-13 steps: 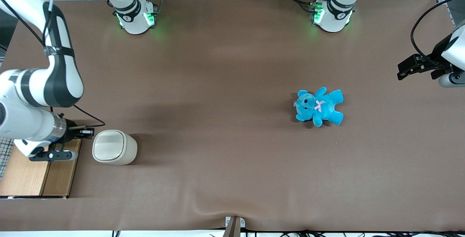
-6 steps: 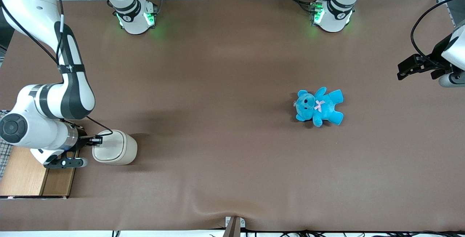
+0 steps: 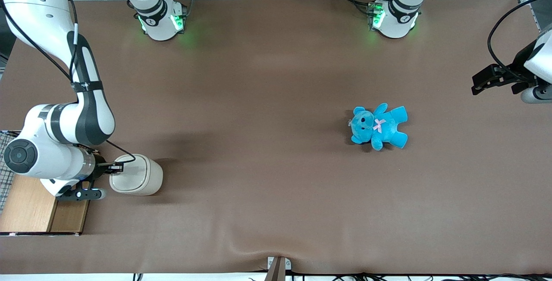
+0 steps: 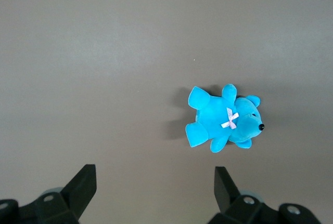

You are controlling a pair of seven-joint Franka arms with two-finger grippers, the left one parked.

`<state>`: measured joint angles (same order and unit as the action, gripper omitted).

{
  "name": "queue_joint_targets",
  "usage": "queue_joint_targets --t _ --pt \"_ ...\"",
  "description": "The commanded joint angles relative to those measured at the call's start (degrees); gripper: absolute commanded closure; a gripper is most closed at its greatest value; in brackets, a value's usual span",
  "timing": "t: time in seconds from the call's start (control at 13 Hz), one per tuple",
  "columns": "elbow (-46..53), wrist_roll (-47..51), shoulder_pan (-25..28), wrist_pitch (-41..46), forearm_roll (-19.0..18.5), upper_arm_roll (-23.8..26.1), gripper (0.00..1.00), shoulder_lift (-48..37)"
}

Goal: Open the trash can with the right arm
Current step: 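Lower the right gripper onto the lid edge and push it open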

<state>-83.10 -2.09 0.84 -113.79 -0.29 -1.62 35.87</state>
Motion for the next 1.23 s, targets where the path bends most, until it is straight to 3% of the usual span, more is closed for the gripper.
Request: queue_joint_targets --t 0.0,0.77,1.15 --pt "0.83 -0.46 -0.84 -1.61 -0.68 0.48 1.00 3.33" --pt "0.56 -0.29 -0.67 -1.62 -0.68 0.39 1.00 3.60" --pt "1.00 -0.11 -0.05 5.49 -0.68 0.56 1.00 -4.30"
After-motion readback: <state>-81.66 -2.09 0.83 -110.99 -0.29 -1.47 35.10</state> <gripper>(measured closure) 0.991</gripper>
